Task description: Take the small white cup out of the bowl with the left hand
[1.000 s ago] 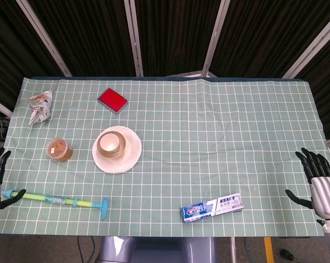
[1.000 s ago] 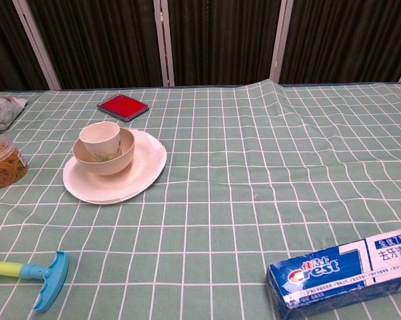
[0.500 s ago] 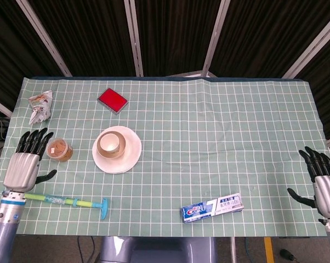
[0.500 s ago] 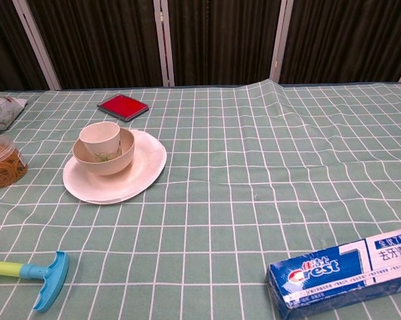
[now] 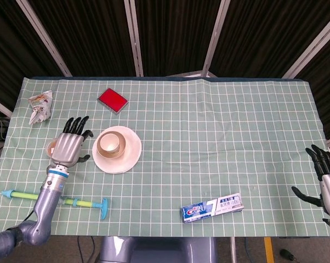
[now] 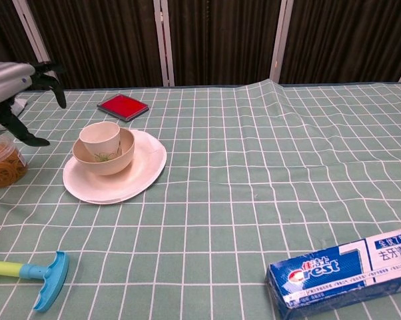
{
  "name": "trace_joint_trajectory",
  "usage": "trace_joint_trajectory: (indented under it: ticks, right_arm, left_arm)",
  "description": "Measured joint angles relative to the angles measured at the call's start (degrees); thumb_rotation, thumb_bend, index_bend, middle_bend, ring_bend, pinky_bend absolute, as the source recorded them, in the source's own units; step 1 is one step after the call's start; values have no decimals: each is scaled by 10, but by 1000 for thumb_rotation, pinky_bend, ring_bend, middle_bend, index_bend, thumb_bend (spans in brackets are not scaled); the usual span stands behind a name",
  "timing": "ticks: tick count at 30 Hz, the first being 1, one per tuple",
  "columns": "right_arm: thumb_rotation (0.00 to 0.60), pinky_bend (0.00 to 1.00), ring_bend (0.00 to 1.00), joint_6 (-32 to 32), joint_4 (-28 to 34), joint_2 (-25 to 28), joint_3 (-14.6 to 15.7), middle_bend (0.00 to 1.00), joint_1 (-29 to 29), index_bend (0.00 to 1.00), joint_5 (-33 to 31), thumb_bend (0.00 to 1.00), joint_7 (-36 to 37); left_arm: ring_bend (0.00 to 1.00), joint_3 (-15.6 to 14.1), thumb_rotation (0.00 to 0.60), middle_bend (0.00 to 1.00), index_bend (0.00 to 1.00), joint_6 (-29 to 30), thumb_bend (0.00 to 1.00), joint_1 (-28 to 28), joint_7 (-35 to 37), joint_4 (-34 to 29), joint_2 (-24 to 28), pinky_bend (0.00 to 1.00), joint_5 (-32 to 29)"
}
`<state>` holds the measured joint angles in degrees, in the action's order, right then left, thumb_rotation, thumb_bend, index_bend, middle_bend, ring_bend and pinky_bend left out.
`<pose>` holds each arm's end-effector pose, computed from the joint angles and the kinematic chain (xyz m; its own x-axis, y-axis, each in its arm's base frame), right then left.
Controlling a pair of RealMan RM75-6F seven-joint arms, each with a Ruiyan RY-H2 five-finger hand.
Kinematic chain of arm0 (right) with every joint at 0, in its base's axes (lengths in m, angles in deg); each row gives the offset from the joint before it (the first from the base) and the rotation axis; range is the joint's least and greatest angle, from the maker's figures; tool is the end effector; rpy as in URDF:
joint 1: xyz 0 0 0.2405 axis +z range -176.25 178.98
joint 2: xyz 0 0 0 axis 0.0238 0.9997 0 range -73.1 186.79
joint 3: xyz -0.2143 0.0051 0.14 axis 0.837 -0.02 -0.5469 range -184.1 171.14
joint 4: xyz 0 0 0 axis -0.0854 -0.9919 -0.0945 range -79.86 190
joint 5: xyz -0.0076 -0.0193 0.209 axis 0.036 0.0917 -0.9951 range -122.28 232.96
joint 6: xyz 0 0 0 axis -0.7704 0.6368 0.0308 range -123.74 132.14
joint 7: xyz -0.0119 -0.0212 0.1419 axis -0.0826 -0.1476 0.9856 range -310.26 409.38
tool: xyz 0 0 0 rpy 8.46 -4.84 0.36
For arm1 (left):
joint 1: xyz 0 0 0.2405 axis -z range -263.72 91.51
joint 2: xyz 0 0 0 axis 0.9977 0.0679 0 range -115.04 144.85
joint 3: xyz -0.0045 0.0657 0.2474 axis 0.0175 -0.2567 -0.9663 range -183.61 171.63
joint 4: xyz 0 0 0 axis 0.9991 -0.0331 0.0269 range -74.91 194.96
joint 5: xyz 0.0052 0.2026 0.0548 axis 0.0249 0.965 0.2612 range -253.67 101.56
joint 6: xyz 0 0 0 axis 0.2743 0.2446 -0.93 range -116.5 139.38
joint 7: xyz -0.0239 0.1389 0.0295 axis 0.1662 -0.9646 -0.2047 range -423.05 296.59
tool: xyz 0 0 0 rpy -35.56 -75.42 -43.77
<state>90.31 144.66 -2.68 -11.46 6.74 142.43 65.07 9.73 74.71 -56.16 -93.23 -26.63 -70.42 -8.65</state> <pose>-0.3164 -0.1925 0.1969 0.2577 0.0564 0.9646 -0.9644 -0.0463 0.2604 -0.2000 0.3319 0.0384 0.5329 0.0701 0.8433 0.8373 -0.1878 -0.5135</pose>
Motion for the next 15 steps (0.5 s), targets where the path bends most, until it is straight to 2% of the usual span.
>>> trace_joint_trajectory:
  ticks: [8, 15]
  right_arm:
    - [600, 0, 0, -4, -3, 1, -1, 0, 1, 11, -3, 90, 7]
    - [600, 0, 0, -5, -4, 1, -1, 0, 1, 11, -2, 90, 9]
  left_arm:
    - [0, -2, 600, 0, 457, -23, 229, 43, -8, 62, -58, 0, -29]
    - [0, -8, 600, 0, 511, -25, 327, 64, -13, 80, -80, 0, -37]
